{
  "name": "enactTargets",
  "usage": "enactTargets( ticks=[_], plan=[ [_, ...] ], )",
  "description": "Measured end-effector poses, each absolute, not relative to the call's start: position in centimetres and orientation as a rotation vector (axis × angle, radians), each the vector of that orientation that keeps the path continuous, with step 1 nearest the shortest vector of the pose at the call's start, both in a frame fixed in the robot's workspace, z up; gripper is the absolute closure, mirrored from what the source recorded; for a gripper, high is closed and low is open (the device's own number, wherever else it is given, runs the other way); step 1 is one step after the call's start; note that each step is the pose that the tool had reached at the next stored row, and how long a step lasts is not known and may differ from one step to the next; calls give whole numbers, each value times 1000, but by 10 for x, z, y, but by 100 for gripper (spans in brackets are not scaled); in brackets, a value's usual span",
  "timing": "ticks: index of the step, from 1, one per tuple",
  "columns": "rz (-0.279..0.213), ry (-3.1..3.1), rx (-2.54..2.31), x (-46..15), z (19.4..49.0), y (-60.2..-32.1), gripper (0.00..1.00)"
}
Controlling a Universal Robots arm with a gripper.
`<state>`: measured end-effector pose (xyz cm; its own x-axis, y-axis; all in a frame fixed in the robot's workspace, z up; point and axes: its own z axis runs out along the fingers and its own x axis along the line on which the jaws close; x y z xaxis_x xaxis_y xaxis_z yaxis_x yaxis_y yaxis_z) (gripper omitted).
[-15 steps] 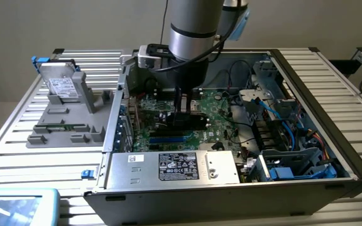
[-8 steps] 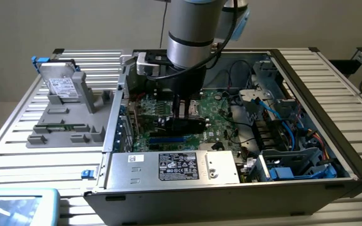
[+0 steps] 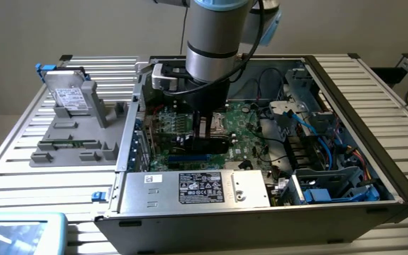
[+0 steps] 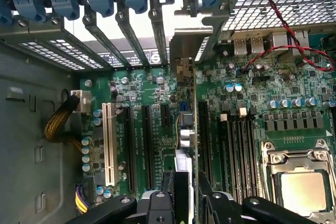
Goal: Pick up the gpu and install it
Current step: 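Insert the gpu into the slot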
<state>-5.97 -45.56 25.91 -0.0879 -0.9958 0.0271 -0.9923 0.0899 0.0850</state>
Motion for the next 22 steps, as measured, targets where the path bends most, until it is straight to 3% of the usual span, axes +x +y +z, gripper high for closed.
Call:
enactTargets(
  ticks=[22],
  plan=[
    [-50,-2247,2072,-61,258,-452,72]
  ],
)
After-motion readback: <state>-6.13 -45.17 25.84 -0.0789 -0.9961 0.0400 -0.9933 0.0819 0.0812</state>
